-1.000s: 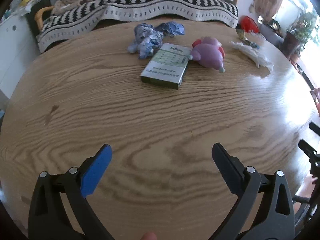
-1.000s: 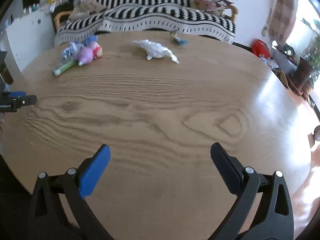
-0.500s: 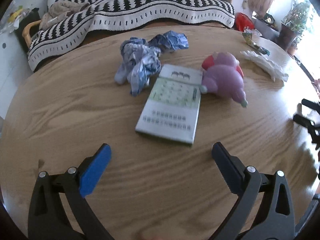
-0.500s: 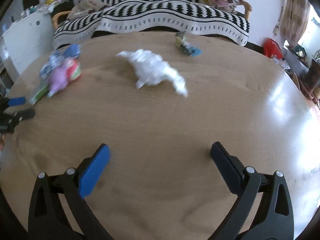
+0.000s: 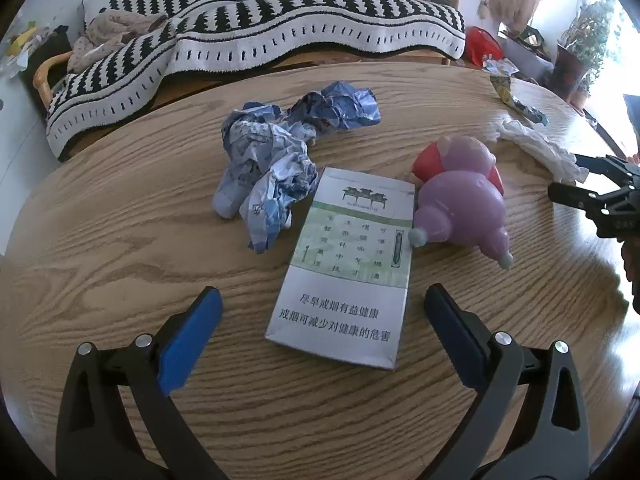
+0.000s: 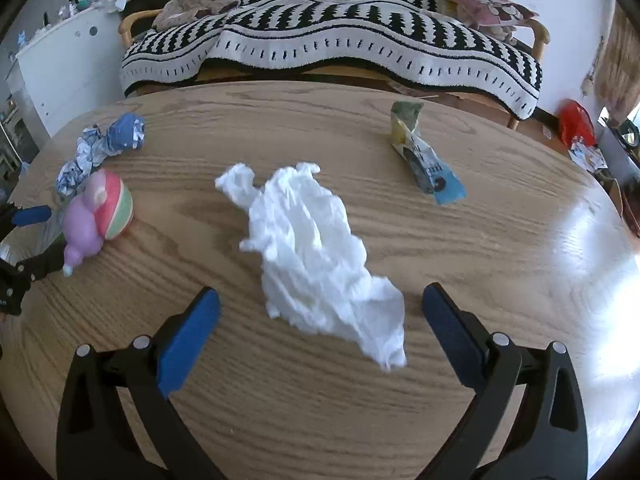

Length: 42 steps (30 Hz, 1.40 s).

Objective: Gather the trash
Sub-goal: 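Grasp the green-white cigarette box with the left tool while the right tool grasps the white tissue, then carry the cigarette box and tissue over the bin and open both tools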

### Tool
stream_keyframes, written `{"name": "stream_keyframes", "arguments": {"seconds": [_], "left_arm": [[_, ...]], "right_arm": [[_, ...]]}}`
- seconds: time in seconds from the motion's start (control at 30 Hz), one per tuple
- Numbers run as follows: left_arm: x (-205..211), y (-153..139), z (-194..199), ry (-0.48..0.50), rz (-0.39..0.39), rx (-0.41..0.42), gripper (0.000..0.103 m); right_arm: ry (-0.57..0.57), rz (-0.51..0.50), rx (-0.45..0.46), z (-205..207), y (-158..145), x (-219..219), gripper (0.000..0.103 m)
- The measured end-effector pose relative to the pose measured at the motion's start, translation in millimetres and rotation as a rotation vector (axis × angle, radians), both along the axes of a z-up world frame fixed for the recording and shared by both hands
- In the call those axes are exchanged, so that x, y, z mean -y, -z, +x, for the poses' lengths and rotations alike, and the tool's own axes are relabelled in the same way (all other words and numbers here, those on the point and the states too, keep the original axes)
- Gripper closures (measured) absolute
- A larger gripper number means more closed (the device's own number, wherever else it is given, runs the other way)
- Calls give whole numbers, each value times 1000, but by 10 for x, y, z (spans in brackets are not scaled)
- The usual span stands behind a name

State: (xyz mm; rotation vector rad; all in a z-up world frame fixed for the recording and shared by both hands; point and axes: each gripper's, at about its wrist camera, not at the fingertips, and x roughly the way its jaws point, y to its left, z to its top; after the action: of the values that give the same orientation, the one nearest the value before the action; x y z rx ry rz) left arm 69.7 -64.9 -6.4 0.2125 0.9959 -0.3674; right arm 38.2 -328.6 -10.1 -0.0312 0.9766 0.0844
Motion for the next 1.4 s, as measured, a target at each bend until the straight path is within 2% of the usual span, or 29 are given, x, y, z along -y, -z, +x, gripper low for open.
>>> {"name": "stream_keyframes", "arguments": {"seconds": [0.07,0.1,0.13,0.17,0.2,0.3,0.53,0.8,1.0,1.2,1.4], "left_arm": [[-2,0,-4,1,-2,0,6],[-5,-15,-19,5,-6,8,15],[-9,-44,-36,6,-11,25,43],[-17,-85,-64,-10,1,38,44],[-42,-95,-85,-19,-30,22,46],[-69,-104,-154,-15,-57,8,47],[-117,-230,-290,-21,-111,-9,47],[-101,-489,-545,3,-113,37,47],[-118,-563,-773,14,-116,40,47],[-46,-692,-1027,50,-123,57,47],[232,-1009,-1436,138,-172,99,47]], "right_arm": [[-9,11,35,-36,-60,-21,41],[-10,27,44,-50,-82,-19,87],[5,80,32,-72,-83,6,87],[21,159,29,-116,-93,50,87],[33,193,40,-146,-113,69,87],[45,206,81,-254,-216,37,87],[22,172,81,-339,-321,-90,87],[25,178,87,-542,-402,-133,87],[33,174,91,-742,-449,-166,87],[81,221,127,-1113,-561,-141,87],[172,290,273,-1944,-1055,88,87]]}}
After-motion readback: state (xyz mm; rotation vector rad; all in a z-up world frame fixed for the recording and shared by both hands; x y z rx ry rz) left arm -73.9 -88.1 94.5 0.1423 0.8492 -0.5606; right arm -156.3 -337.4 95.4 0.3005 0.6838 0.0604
